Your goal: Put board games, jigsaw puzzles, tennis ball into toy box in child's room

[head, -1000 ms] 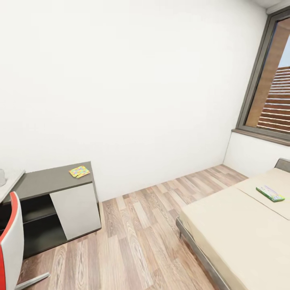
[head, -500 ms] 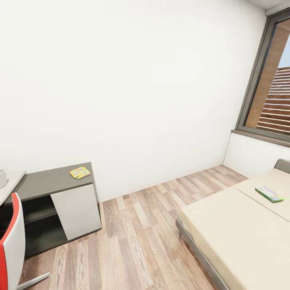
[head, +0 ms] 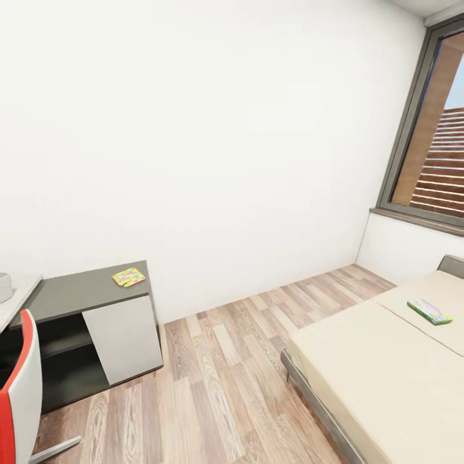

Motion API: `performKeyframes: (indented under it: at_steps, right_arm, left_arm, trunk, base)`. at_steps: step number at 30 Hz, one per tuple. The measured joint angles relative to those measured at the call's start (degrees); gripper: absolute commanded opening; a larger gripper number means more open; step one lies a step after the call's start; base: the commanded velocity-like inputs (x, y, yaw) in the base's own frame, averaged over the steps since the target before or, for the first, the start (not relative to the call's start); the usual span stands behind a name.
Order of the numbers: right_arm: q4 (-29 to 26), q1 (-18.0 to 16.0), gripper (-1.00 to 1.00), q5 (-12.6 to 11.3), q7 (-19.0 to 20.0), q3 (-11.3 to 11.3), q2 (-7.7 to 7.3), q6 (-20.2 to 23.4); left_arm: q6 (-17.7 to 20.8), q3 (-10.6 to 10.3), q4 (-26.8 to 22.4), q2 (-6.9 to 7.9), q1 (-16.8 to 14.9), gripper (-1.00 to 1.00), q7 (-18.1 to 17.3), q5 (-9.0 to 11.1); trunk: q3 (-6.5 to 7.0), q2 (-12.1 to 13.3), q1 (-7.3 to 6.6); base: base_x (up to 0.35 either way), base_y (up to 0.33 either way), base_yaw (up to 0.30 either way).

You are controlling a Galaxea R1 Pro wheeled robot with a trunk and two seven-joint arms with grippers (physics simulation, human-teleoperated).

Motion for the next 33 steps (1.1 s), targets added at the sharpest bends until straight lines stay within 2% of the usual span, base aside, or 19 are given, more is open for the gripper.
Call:
performKeyframes:
  at_steps: [15, 22, 33]
  right_arm:
    - [-0.19, 0.00, 1.00, 0.01, -0.05, 0.06, 0.61, -0.32]
    - [-0.29, 0.00, 1.00, -0.06, -0.13, 0.06, 0.82, -2.87]
    - [-0.26, 0.00, 1.00, -0.11, -0.36, 0.00, 0.81, -5.05]
  left_arm:
    - [-1.26, -0.15, 0.11, 0.07, 0.01, 1.00, 0.01, -0.02]
    - [-2.10, -0.16, 0.27, -0.17, -0.05, 1.00, -0.01, -0.04]
    - [-2.31, -0.22, 0.46, -0.28, -0.03, 1.00, -0.02, -0.04]
  trunk:
    - [2.57, 6.04, -3.30]
    - [3.31, 8.81, -4.83]
    - [2.50, 8.88, -4.85]
  base:
    - [0.000, 0.000, -0.008]
    - [0.000, 0.000, -0.092]
    - [0.000, 0.000, -0.139]
